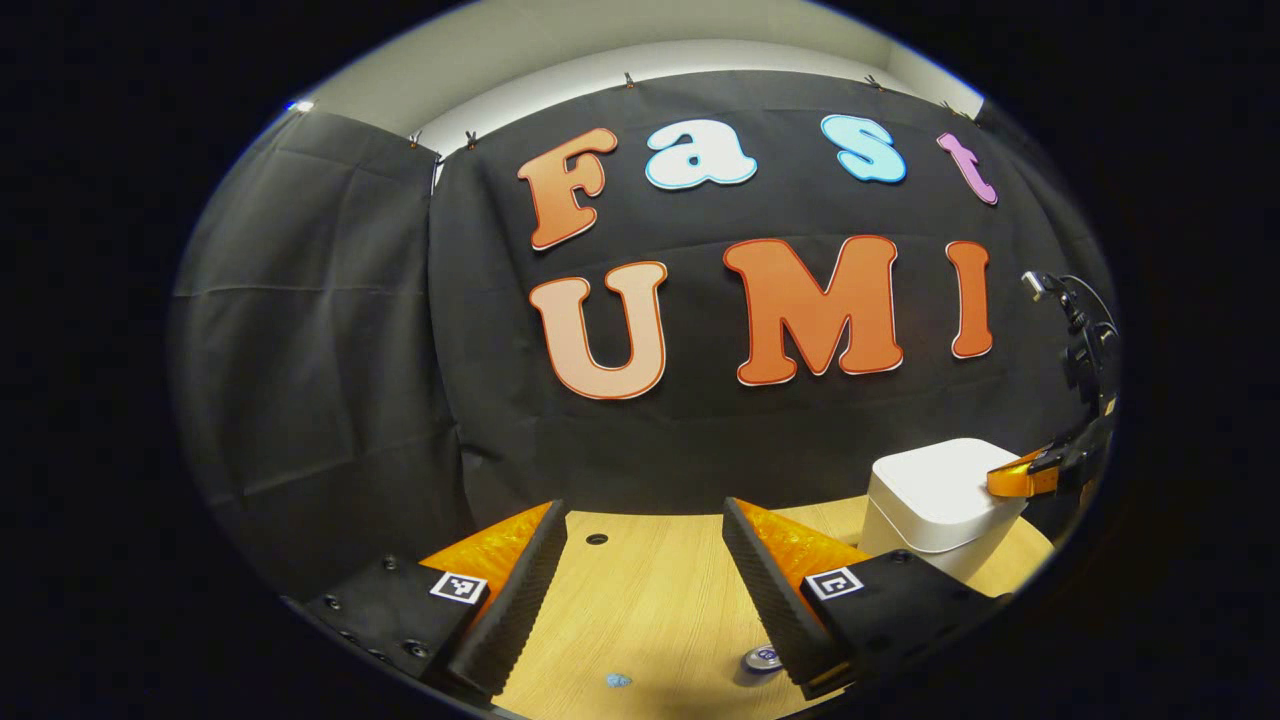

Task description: Press the lid of the desktop garbage bin to open it, pick up the crumpled paper on the desktop and throw it into the bin, then pick up the pop can on the desktop and drop it into the bin, and finally close the garbage bin lid.

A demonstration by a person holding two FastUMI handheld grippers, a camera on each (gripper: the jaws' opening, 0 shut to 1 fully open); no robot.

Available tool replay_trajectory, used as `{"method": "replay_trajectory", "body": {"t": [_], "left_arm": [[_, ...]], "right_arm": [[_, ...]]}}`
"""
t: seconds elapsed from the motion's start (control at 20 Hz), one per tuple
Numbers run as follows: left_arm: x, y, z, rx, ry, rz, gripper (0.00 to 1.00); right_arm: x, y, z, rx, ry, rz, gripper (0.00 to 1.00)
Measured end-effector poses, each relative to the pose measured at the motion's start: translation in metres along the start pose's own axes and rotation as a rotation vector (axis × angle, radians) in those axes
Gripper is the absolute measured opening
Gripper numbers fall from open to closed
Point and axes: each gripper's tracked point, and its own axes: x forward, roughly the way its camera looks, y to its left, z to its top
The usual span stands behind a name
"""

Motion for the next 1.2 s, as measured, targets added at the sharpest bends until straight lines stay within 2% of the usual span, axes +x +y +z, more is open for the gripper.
{"method": "replay_trajectory", "body": {"t": [0.1,0.35,0.6,0.85,1.05,1.2], "left_arm": [[-0.001,-0.009,-0.004,0.003,0.013,-0.011,1.0],[-0.002,-0.015,-0.004,0.005,0.011,-0.004,1.0],[-0.003,-0.007,-0.018,0.009,0.031,0.022,1.0],[-0.004,0.015,-0.039,0.014,0.073,0.043,1.0],[0.006,0.035,-0.058,-0.011,0.108,0.018,0.99],[0.018,0.05,-0.077,-0.039,0.152,-0.004,0.99]], "right_arm": [[-0.001,-0.001,-0.001,-0.045,0.007,0.02,0.01],[-0.005,-0.003,0.012,-0.032,-0.06,0.052,0.01],[-0.027,-0.01,0.055,-0.056,-0.265,0.073,0.01],[-0.04,-0.011,0.087,-0.002,-0.383,0.104,0.01],[-0.061,0.011,0.112,0.009,-0.479,0.156,0.01],[-0.07,0.039,0.118,-0.042,-0.534,0.19,0.01]]}}
